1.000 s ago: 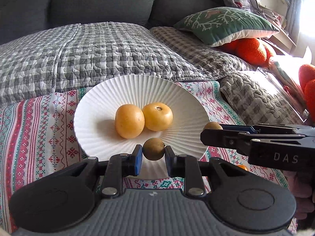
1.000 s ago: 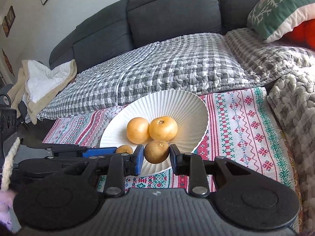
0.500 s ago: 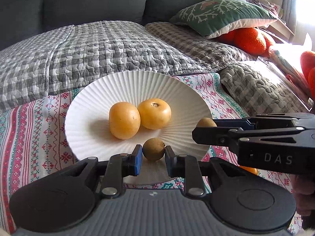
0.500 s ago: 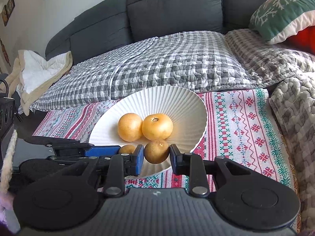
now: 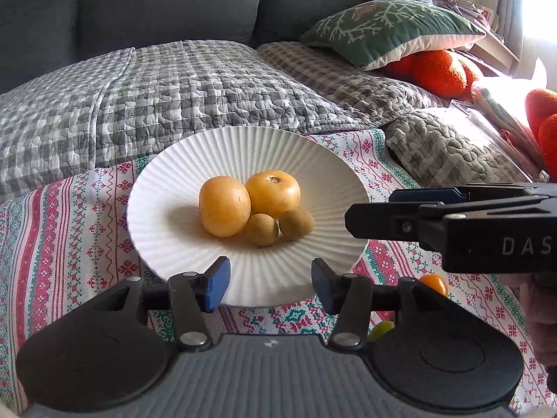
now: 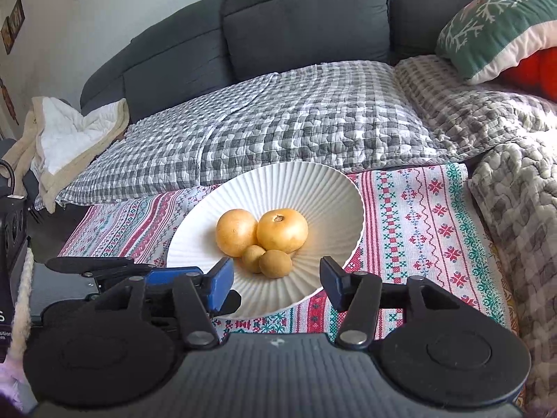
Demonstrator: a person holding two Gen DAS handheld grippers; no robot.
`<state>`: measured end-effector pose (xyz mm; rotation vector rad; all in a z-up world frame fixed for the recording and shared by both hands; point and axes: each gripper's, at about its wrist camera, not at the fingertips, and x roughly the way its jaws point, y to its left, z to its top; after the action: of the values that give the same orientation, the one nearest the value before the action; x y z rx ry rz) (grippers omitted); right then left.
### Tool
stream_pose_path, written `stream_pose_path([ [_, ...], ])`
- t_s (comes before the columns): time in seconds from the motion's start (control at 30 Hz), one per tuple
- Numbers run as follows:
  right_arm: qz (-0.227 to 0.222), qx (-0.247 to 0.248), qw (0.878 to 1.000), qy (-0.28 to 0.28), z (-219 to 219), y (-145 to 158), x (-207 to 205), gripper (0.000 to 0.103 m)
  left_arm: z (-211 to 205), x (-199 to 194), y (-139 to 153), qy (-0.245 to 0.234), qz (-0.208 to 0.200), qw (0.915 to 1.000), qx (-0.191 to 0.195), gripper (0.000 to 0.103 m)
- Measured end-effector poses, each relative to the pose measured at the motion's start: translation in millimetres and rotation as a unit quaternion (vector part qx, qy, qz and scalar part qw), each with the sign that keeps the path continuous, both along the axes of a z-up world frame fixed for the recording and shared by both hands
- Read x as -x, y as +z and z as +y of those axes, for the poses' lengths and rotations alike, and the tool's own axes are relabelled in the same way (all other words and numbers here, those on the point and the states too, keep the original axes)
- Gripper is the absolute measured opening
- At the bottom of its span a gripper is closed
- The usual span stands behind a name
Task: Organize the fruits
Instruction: 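Withdraw both open tools from the plate toward the remaining fruits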
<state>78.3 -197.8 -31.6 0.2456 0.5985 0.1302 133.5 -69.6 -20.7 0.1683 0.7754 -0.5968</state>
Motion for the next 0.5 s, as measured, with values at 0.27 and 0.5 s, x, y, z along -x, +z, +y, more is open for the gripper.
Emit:
stream_pose_path([
  [0.27, -0.007, 0.012, 1.000, 0.006, 11.7, 17.4, 13.8, 0.076, 15.2, 15.8, 15.2, 0.009, -0.010, 0.9999, 0.003, 0.075],
  [0.5, -0.005, 0.025, 1.000, 0.001, 23.8, 26.5, 31.0, 0.088, 32.5, 33.7, 25.3, 0.023, -0.014, 0.9996, -0.011, 0.086],
])
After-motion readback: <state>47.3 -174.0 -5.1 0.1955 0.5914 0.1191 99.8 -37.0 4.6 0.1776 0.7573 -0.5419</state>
